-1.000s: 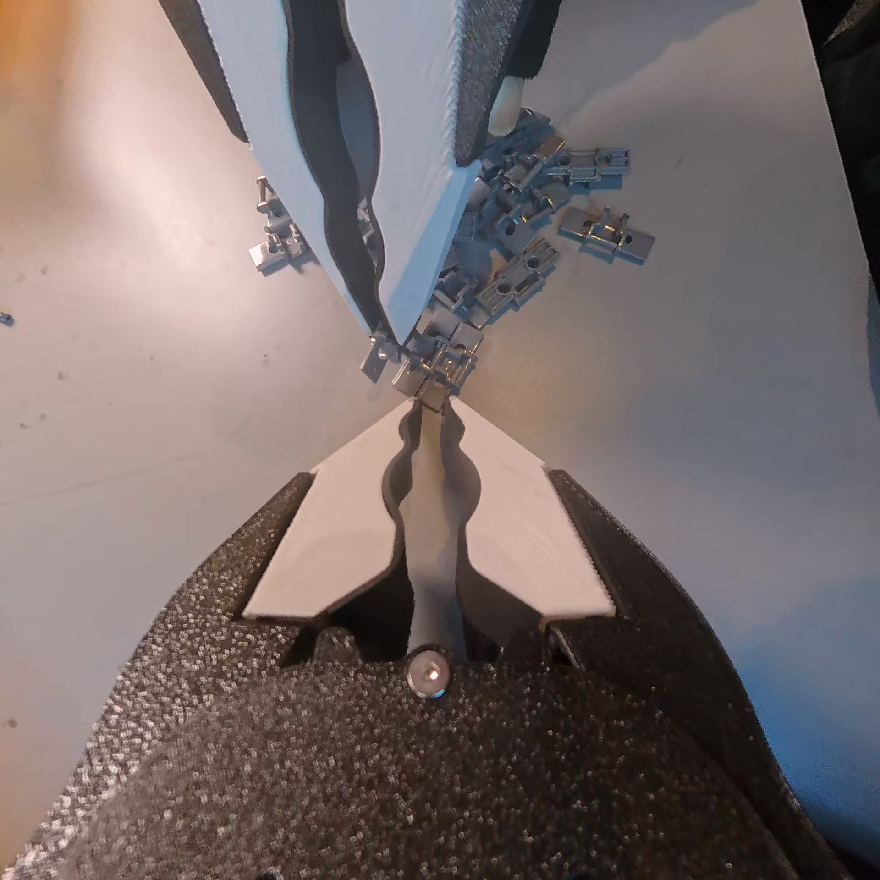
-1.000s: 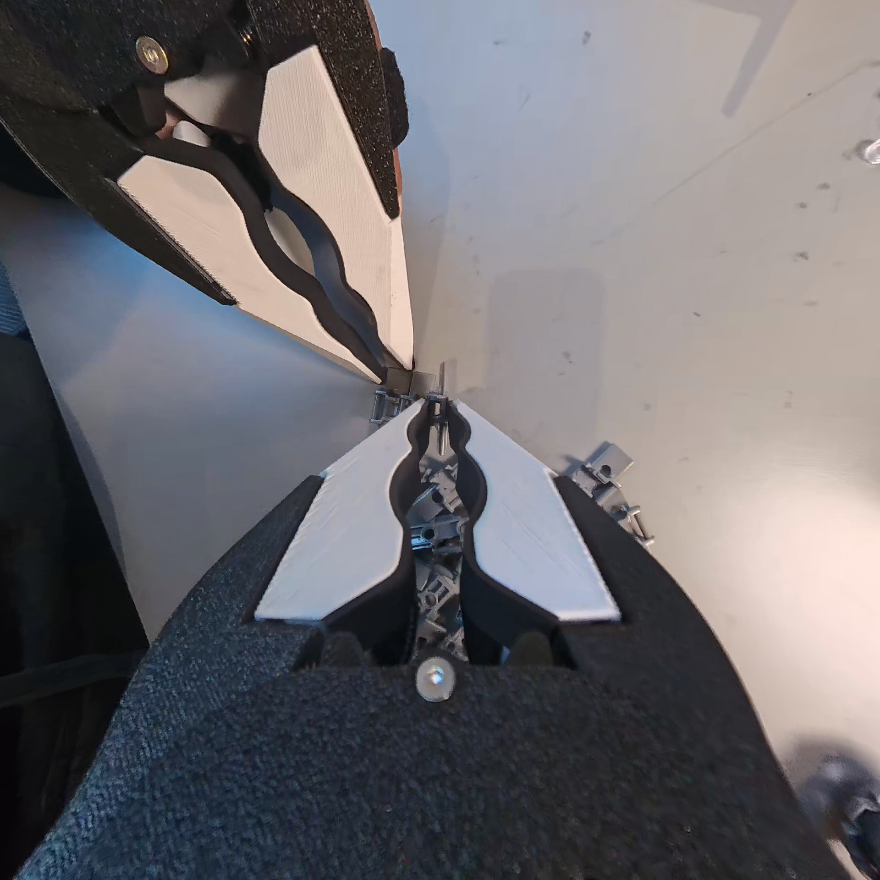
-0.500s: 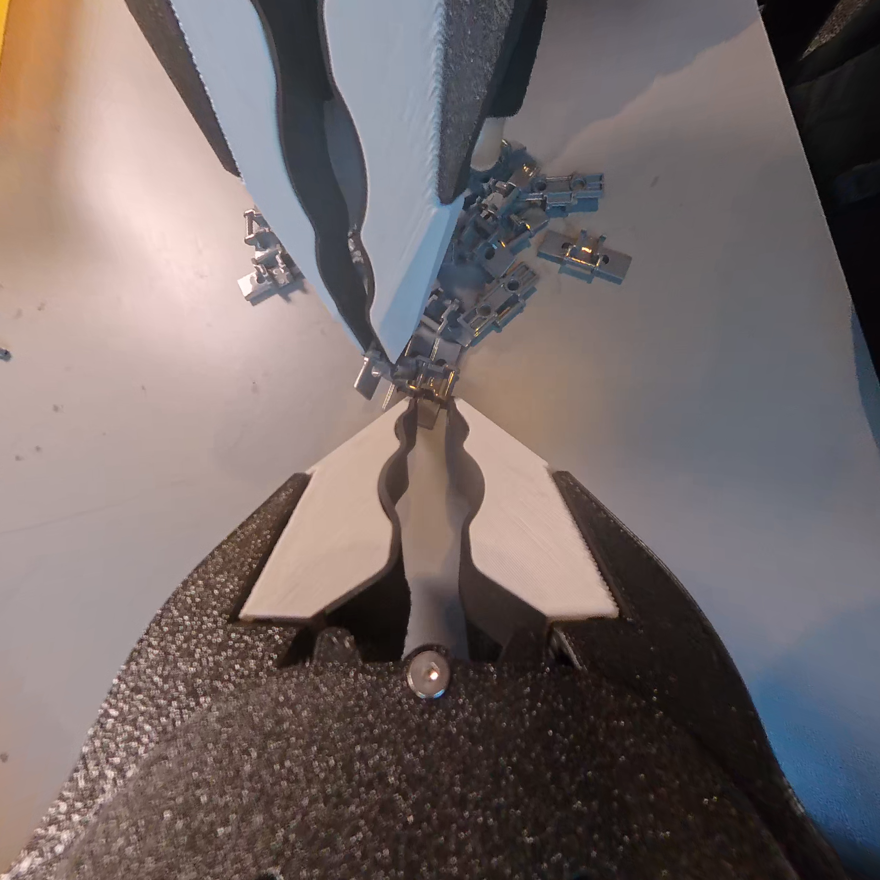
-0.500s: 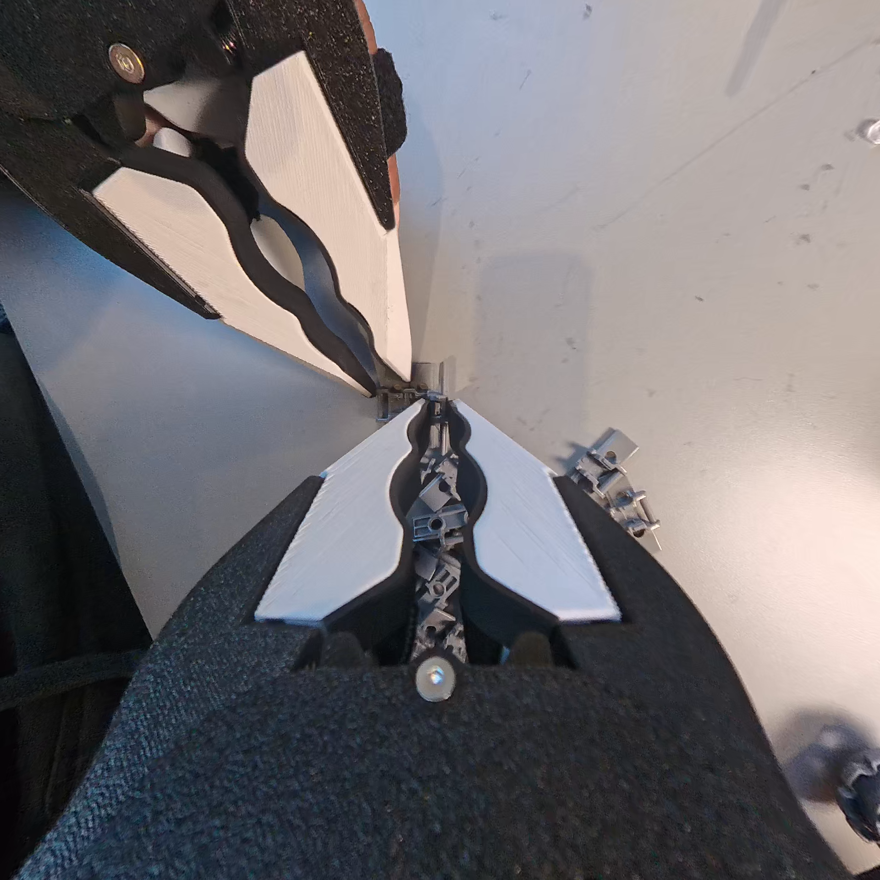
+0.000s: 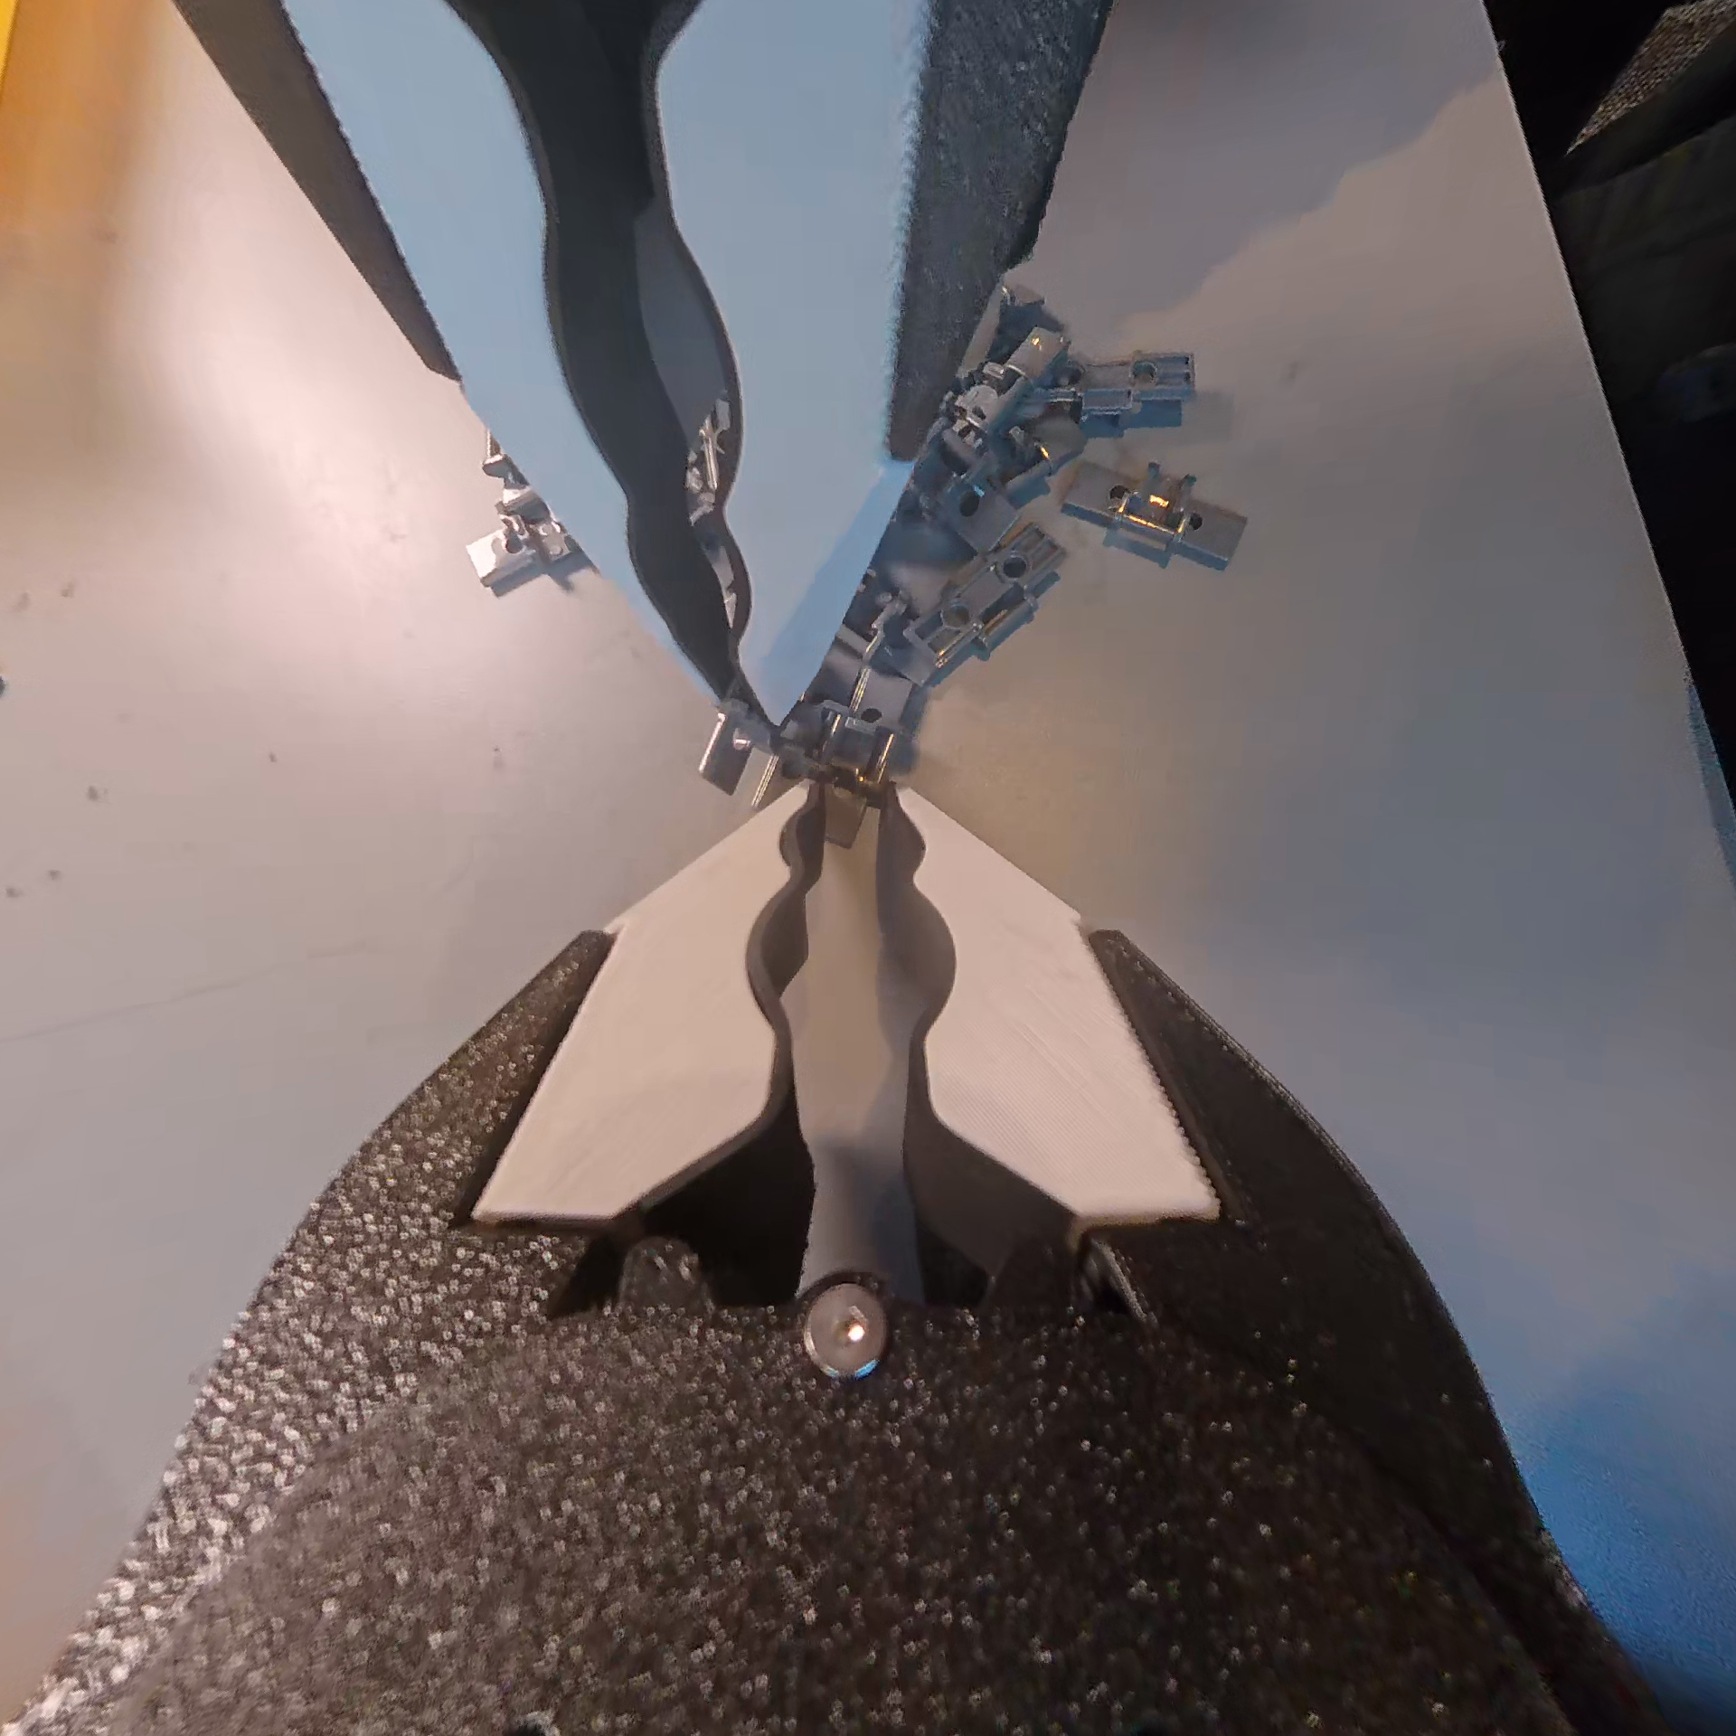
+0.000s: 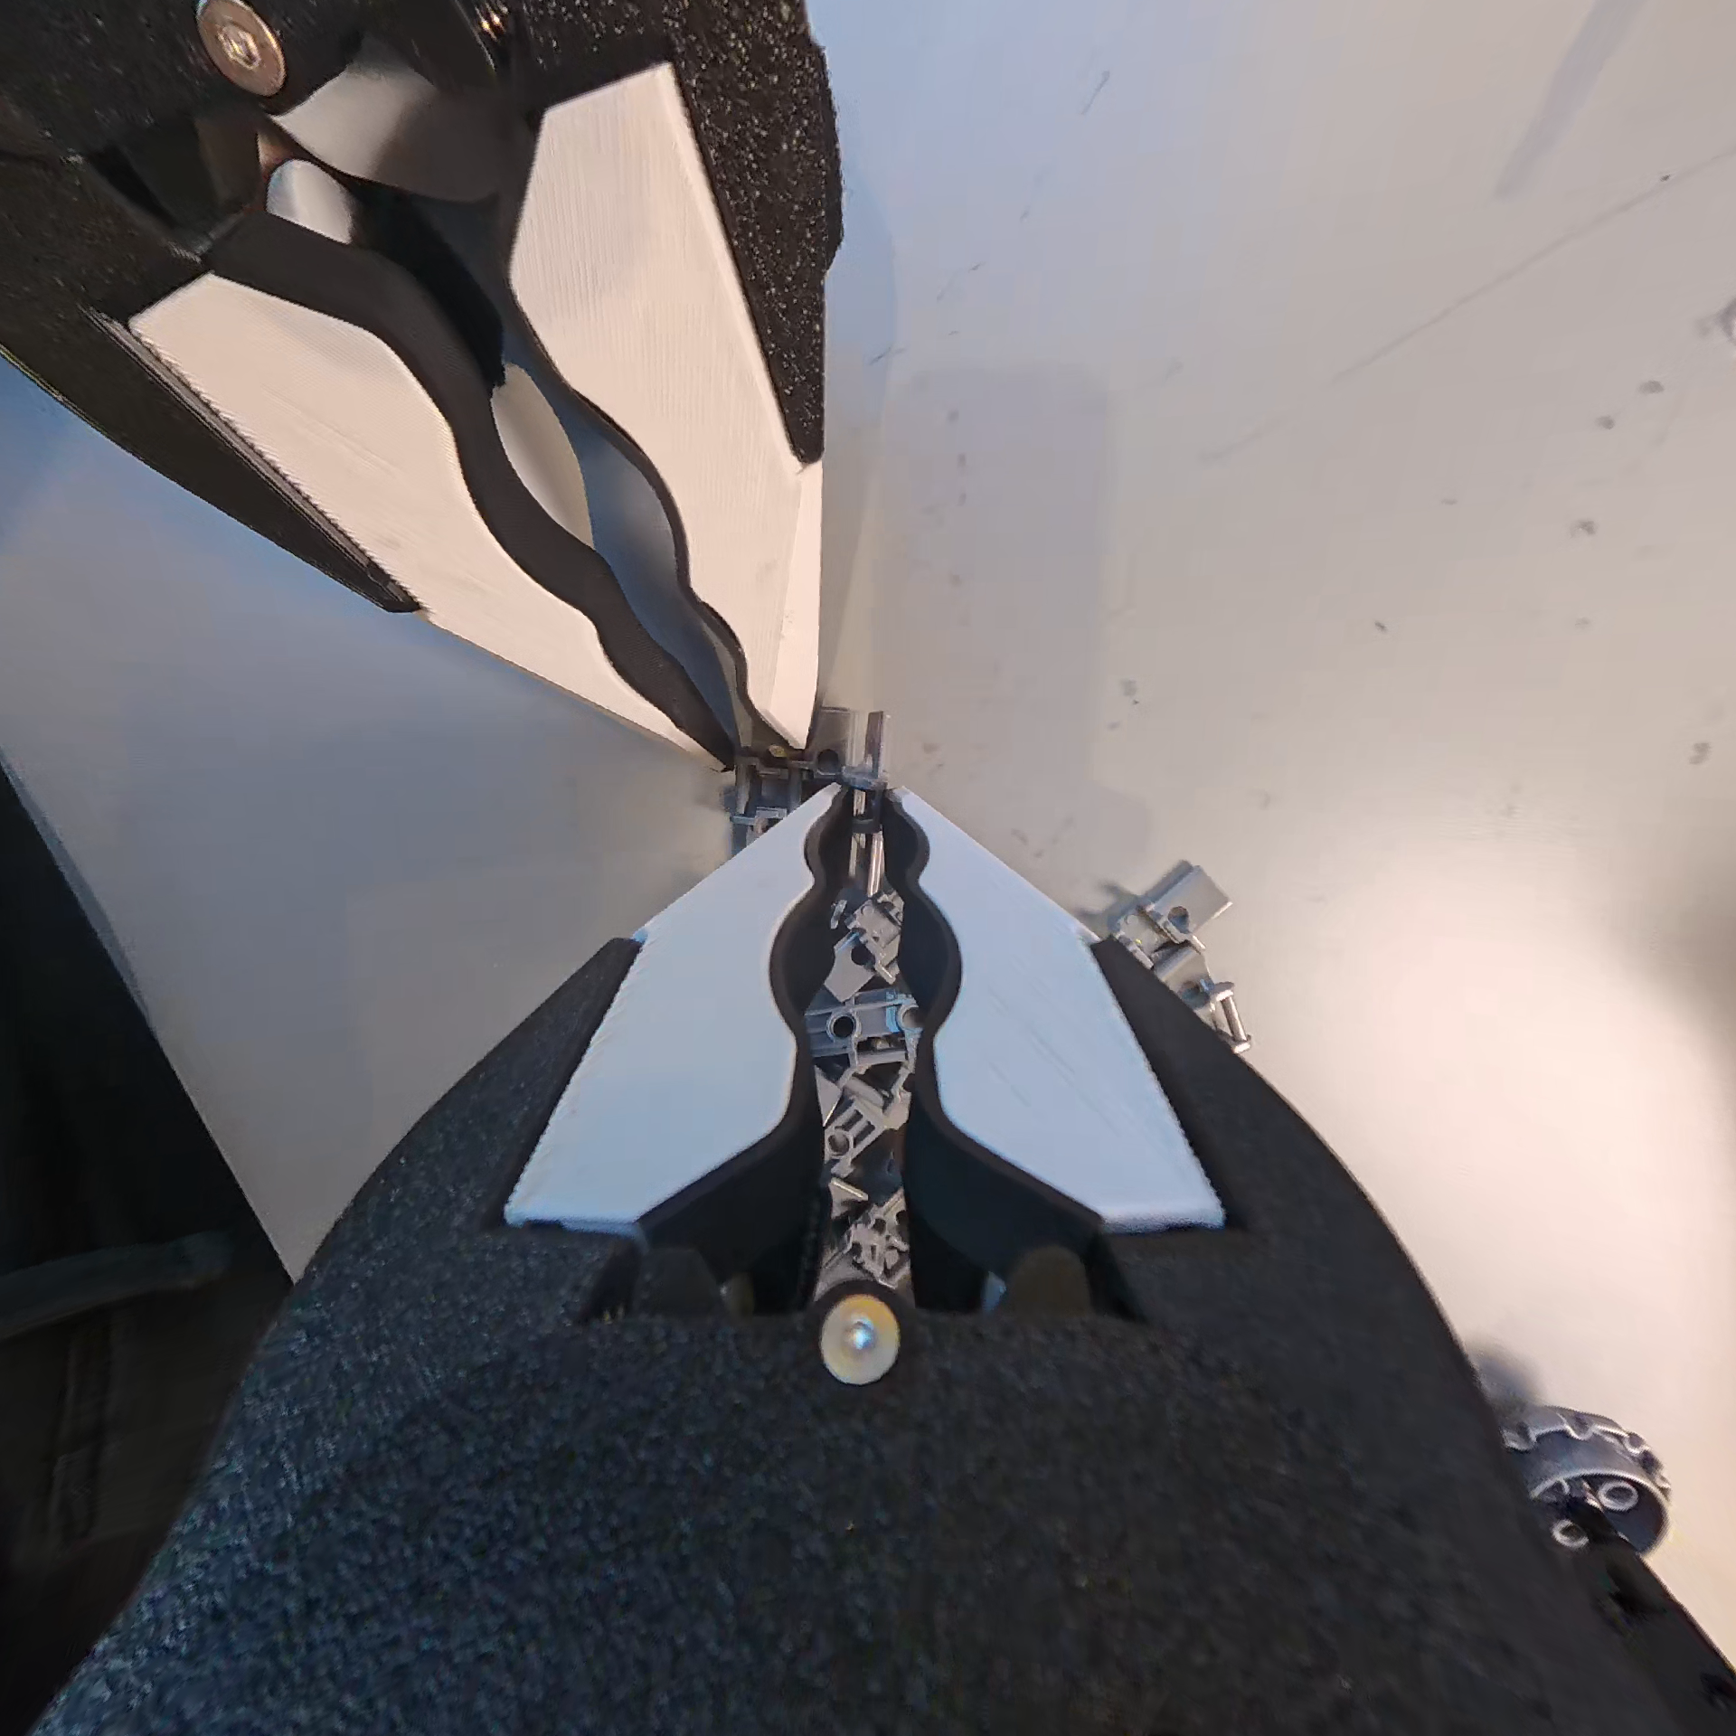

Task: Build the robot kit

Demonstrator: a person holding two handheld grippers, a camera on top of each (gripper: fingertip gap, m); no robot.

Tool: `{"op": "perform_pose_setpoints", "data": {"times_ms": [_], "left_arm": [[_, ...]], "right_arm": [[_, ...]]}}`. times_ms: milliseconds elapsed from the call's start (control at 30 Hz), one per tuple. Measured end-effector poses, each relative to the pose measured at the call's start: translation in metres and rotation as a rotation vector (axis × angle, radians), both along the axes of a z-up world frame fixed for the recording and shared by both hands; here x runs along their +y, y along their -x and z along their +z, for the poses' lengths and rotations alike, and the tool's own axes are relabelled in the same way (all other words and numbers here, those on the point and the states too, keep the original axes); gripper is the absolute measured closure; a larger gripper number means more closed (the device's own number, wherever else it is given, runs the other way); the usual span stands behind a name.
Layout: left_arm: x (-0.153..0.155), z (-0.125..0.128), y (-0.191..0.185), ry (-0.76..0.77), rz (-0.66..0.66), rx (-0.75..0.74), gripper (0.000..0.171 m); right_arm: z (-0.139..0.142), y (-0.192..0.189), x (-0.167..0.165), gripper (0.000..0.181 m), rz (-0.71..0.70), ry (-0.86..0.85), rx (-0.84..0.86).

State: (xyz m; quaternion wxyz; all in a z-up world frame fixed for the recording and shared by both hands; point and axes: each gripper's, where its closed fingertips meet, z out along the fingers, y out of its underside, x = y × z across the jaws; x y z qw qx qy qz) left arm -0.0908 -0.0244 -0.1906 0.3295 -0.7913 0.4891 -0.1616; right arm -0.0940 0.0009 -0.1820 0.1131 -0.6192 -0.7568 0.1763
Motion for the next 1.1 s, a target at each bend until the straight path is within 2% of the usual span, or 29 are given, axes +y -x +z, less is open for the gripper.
{"op": "perform_pose_setpoints", "data": {"times_ms": [400, 600, 1100], "left_arm": [[-0.0004, -0.0002, -0.0004, 0.005, -0.003, -0.009, 0.162], [-0.0008, -0.0003, -0.0008, 0.003, -0.006, -0.010, 0.162], [-0.0017, -0.0001, -0.0018, 0.014, -0.009, -0.018, 0.163]], "right_arm": [[-0.0003, 0.0001, -0.0006, 0.177, 0.007, -0.140, 0.067], [-0.0006, 0.0003, -0.0009, 0.177, 0.056, -0.216, 0.076], [-0.0019, 0.0014, -0.0023, 0.176, 0.129, -0.215, 0.090]]}}
